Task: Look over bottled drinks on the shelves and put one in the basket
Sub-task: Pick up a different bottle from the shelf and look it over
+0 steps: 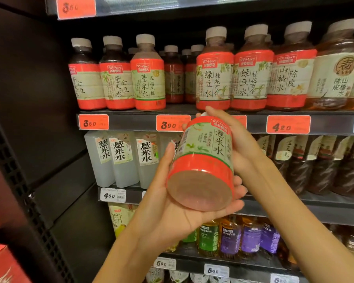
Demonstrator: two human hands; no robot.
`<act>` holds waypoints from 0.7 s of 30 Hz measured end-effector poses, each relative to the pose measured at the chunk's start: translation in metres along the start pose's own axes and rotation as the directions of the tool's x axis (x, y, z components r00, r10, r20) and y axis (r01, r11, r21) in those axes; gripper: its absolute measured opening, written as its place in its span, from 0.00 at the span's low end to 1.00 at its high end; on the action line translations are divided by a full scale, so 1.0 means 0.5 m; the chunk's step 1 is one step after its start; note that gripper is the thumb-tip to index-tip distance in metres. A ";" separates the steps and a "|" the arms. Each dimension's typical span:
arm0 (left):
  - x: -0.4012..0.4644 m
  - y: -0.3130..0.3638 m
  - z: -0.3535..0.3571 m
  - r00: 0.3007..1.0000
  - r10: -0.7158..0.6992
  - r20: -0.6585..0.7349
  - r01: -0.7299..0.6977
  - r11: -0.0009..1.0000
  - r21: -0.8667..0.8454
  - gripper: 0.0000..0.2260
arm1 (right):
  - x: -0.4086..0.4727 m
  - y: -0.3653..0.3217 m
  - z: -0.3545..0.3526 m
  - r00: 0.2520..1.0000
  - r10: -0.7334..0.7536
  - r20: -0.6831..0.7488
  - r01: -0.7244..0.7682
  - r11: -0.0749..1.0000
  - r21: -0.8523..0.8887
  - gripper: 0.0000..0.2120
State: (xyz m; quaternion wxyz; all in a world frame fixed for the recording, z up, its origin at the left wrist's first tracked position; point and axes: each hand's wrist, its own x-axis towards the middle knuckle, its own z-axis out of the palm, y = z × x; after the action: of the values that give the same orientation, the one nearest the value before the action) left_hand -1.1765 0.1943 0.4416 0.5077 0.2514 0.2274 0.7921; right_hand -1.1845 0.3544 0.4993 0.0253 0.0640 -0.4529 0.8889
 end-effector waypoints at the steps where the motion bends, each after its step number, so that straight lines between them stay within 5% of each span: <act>1: -0.003 0.004 0.004 1.000 -0.013 0.011 0.013 1.000 -0.010 0.37 | -0.002 0.001 -0.002 0.999 0.026 -0.019 -0.026 1.000 0.011 0.16; 4: -0.003 0.008 0.007 0.998 -0.054 0.024 0.054 0.998 -0.018 0.35 | -0.009 0.006 -0.003 0.996 0.078 -0.039 -0.077 0.997 0.025 0.26; 10: 0.008 -0.005 0.040 0.991 -0.099 0.091 0.087 0.988 0.125 0.33 | -0.016 0.001 -0.015 0.993 0.108 -0.045 -0.108 0.994 0.015 0.24; 15: 0.002 0.005 0.002 0.985 0.003 -0.175 0.062 0.930 0.363 0.31 | -0.013 -0.015 -0.024 0.987 0.021 -0.159 -0.041 0.992 -0.123 0.10; 21: 0.016 -0.029 -0.014 0.980 0.096 -0.173 -0.030 0.935 0.353 0.38 | -0.012 -0.010 -0.024 0.991 -0.106 -0.081 0.074 0.942 -0.327 0.17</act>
State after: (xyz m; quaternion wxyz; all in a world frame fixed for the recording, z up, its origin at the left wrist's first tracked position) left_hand -1.1737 0.2063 0.4287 0.4056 0.2687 0.4027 0.7753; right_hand -1.1789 0.3674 0.4955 0.0982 0.0363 -0.5871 0.8027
